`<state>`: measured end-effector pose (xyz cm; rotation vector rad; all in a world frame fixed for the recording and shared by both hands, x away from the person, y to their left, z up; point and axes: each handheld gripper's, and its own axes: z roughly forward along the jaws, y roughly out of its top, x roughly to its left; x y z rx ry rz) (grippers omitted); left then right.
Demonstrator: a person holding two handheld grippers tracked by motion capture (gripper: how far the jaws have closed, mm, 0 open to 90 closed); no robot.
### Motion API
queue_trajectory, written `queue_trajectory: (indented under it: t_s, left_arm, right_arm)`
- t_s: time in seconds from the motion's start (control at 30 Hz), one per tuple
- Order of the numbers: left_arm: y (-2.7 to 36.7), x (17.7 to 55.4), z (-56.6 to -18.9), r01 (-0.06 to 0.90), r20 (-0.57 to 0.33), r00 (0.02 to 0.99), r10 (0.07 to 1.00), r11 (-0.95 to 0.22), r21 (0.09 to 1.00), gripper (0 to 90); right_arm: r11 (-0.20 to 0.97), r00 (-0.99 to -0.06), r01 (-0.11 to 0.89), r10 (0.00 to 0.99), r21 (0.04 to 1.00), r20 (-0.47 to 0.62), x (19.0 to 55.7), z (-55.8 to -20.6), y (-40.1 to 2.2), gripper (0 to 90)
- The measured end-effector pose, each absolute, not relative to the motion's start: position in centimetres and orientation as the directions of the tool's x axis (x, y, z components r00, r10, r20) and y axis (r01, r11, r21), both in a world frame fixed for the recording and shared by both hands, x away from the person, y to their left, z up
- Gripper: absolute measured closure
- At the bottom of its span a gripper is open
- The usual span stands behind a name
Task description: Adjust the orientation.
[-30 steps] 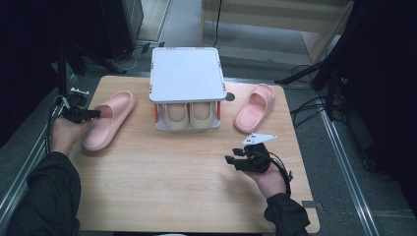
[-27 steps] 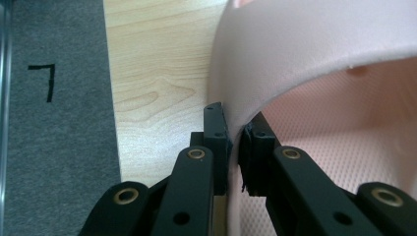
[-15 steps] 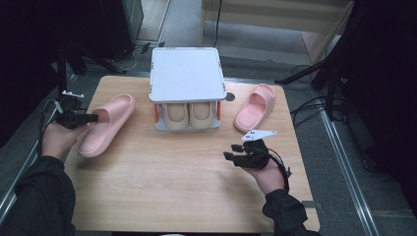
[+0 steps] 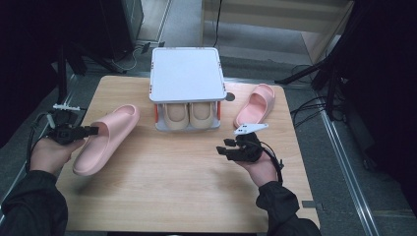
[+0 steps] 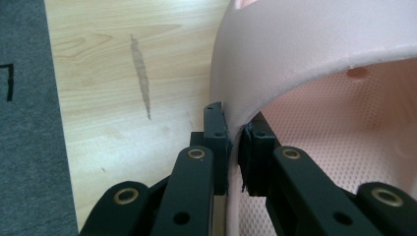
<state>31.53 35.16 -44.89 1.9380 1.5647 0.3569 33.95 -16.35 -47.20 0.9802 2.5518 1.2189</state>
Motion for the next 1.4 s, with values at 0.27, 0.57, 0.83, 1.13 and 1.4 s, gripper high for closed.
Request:
queue_trajectory:
  t_s: [0.27,0.57,0.83,1.13,1.4]
  left_arm:
    - [31.7,29.5,-44.7,0.768,-0.181,0.337,0.924,-0.159,0.62,83.3]
    - [26.1,29.1,-45.7,0.738,-0.162,0.449,0.879,-0.263,0.621,83.3]
    - [22.3,29.6,-47.3,0.73,-0.158,0.52,0.84,-0.34,0.592,82.9]
    - [19.6,30.4,-49.2,0.725,-0.128,0.557,0.821,-0.406,0.556,82.7]
    - [18.5,30.3,-49.9,0.715,-0.144,0.596,0.79,-0.44,0.543,78.3]
  right_arm:
    - [0.463,-0.789,0.48,0.599,0.745,0.135,34.4,-47.2,-15.4,54.8]
    - [0.471,-0.794,0.467,0.596,0.748,0.12,34.2,-47.1,-15.0,55.3]
    - [0.459,-0.803,0.444,0.585,0.77,0.115,33.5,-46.9,-14.7,58.1]
    - [0.393,-0.799,0.469,0.571,0.791,0.19,32.8,-47.1,-14.6,65.8]
    - [0.456,-0.811,0.475,0.558,0.752,0.174,32.5,-48.2,-12.9,85.3]
